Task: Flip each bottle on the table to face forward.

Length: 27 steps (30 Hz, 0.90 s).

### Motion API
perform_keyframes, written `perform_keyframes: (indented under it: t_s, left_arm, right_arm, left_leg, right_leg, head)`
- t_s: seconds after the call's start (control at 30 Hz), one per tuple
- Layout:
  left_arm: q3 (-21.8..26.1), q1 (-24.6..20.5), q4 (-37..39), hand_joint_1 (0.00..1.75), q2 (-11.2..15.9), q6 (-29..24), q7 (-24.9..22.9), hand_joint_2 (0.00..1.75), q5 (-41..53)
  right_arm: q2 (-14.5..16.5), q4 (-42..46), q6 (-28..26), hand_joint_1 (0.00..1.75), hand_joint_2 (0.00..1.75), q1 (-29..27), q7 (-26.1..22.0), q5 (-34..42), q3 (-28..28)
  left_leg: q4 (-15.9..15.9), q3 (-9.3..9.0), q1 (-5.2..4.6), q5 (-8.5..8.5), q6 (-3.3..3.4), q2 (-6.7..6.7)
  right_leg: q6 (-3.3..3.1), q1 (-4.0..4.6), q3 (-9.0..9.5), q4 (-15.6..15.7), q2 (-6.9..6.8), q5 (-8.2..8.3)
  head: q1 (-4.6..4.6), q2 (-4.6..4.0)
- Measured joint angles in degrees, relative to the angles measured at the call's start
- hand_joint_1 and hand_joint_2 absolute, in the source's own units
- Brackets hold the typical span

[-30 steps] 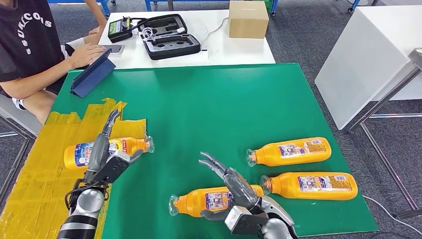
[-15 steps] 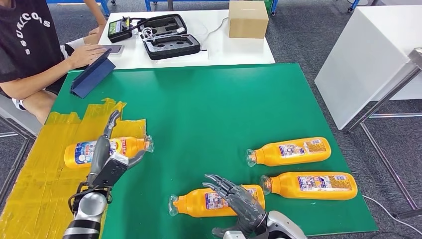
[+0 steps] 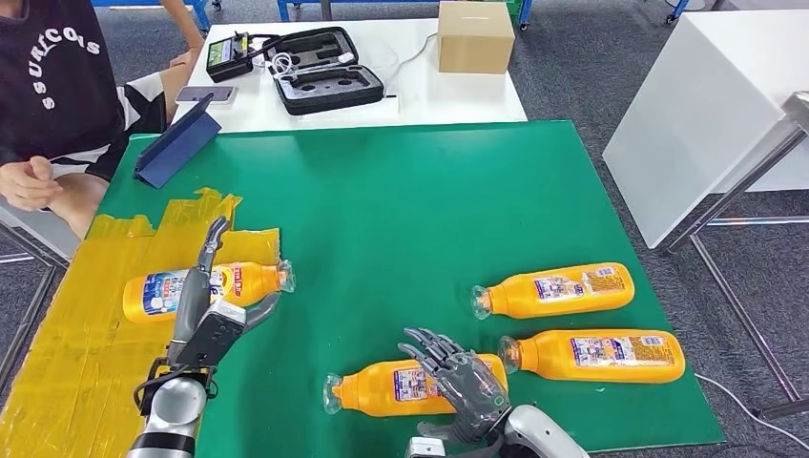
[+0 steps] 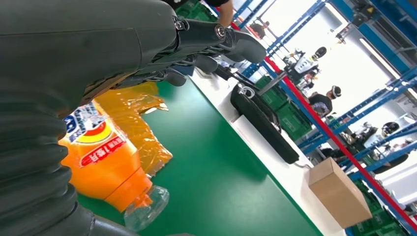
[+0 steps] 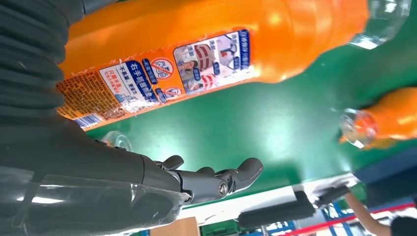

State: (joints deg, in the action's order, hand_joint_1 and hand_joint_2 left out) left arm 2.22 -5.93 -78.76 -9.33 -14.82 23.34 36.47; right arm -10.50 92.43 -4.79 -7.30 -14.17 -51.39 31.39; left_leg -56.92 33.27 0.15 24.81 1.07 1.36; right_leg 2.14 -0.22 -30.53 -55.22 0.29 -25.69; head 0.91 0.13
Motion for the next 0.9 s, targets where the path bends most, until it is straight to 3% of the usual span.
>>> perform_keyframes:
  t_s: [0.5,0.57,0.6,0.7,0.73,0.8,0.9]
  left_arm:
    - [0.6,2.2,-2.1,0.00,-0.6,0.2,-0.6,1.75,-0.8]
    - [0.6,2.4,-2.3,0.00,-0.6,0.2,-0.7,1.75,-0.9]
    - [0.6,2.5,-2.4,0.00,-0.6,0.3,-0.8,1.75,-0.9]
    - [0.6,2.8,-2.7,0.00,-0.6,0.4,-0.9,1.75,-1.3]
    - [0.6,2.9,-2.8,0.00,-0.6,0.5,-1.0,1.75,-1.3]
    - [0.6,2.9,-2.8,0.00,-0.6,0.6,-1.2,1.75,-1.4]
    - [0.7,3.0,-2.8,0.00,-0.6,0.7,-1.4,1.75,-1.5]
  right_arm:
    - [-1.8,-2.8,0.1,0.00,1.75,0.5,8.6,-4.0,1.5]
    - [-2.1,-3.1,0.0,0.08,1.75,0.7,9.9,-4.6,1.5]
    - [-2.2,-3.3,-0.1,0.25,1.75,0.8,10.6,-4.9,1.6]
    - [-2.6,-4.0,-0.1,1.35,1.75,1.2,12.5,-5.7,1.9]
    - [-2.7,-4.2,-0.1,1.61,1.75,1.4,13.0,-6.1,2.0]
    - [-3.0,-4.7,0.0,1.72,1.75,1.8,13.6,-6.6,2.1]
    - [-3.1,-5.5,0.0,1.75,1.75,2.6,13.4,-6.4,2.2]
  left_leg:
    - [0.0,0.00,0.00,0.00,0.00,0.02]
    - [0.0,-0.01,0.00,0.00,0.00,0.02]
    - [0.0,-0.02,0.00,0.00,0.00,0.02]
    - [0.0,-0.03,0.00,0.00,0.00,0.03]
    - [0.0,-0.04,0.00,0.00,0.00,0.03]
    - [0.0,-0.07,0.00,0.00,0.00,0.03]
    - [0.0,-0.13,-0.01,0.00,0.00,0.03]
  right_leg:
    - [0.00,0.00,0.00,0.0,0.00,0.00]
    - [0.00,0.00,0.01,0.0,0.00,0.00]
    - [0.00,0.00,0.01,0.0,0.00,0.00]
    - [0.00,0.00,0.03,0.0,-0.01,0.00]
    - [0.00,0.00,0.05,0.0,-0.01,0.00]
    - [0.00,-0.01,0.08,0.0,0.00,0.00]
    - [0.00,-0.01,0.13,0.0,-0.01,0.00]
  head:
    - [0.01,0.00]
    - [0.01,0.00]
    - [0.01,0.00]
    - [0.00,0.00]
    - [0.01,0.00]
    - [0.00,0.00]
    - [-0.01,0.00]
